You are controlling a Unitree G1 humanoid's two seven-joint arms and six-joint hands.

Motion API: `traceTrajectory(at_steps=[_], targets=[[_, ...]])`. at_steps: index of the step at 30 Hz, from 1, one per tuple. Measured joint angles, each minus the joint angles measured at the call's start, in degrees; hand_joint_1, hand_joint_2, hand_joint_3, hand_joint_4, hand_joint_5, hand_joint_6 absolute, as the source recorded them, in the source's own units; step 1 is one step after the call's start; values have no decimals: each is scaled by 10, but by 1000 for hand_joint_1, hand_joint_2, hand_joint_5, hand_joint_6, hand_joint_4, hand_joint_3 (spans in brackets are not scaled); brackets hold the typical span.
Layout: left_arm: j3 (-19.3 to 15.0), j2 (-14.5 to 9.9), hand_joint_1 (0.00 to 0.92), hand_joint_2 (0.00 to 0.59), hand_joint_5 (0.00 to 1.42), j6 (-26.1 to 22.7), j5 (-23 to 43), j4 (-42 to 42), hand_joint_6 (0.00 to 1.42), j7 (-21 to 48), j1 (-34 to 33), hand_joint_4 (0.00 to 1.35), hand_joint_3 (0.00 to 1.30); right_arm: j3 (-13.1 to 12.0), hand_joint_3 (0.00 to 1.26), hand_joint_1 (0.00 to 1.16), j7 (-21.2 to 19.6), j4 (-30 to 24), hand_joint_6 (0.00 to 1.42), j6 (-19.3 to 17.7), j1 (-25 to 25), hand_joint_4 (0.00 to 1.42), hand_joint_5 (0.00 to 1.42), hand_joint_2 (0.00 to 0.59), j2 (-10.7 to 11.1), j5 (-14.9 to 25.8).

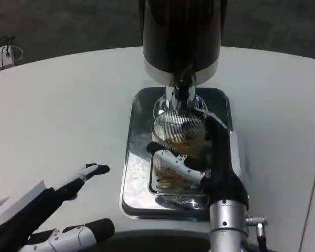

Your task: Grasp the cup under the faucet to collect the drink, then remove the cup.

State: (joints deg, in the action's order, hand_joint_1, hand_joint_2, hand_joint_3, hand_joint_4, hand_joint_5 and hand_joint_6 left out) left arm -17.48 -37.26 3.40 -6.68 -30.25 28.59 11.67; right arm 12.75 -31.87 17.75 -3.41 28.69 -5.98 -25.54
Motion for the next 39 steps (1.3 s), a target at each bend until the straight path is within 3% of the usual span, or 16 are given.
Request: traceTrajectory(at_steps=[18,24,32,39], targets=[[0,0,0,21,50,7,14,14,160,0,-5,7,130,6,865,1014,-4,-41,1411,0,-35,1115,1306,235,-4,0],[2,-2,0,21,50,11,16,24,160,0,-13,9,130,15,901,1014,41,-99,1424,10,-59,1145,1359,232,-2,-3],[9,-2,0,21,50,18,16,32,160,1,-29,9,130,21,916,1002,112,-175,1424,31,-96,1159,1381,230,17,-13],[10,-2,0,21,50,22,17,44,160,3,-36,9,130,25,934,1006,162,-198,1424,47,-119,1170,1386,231,23,-18]])
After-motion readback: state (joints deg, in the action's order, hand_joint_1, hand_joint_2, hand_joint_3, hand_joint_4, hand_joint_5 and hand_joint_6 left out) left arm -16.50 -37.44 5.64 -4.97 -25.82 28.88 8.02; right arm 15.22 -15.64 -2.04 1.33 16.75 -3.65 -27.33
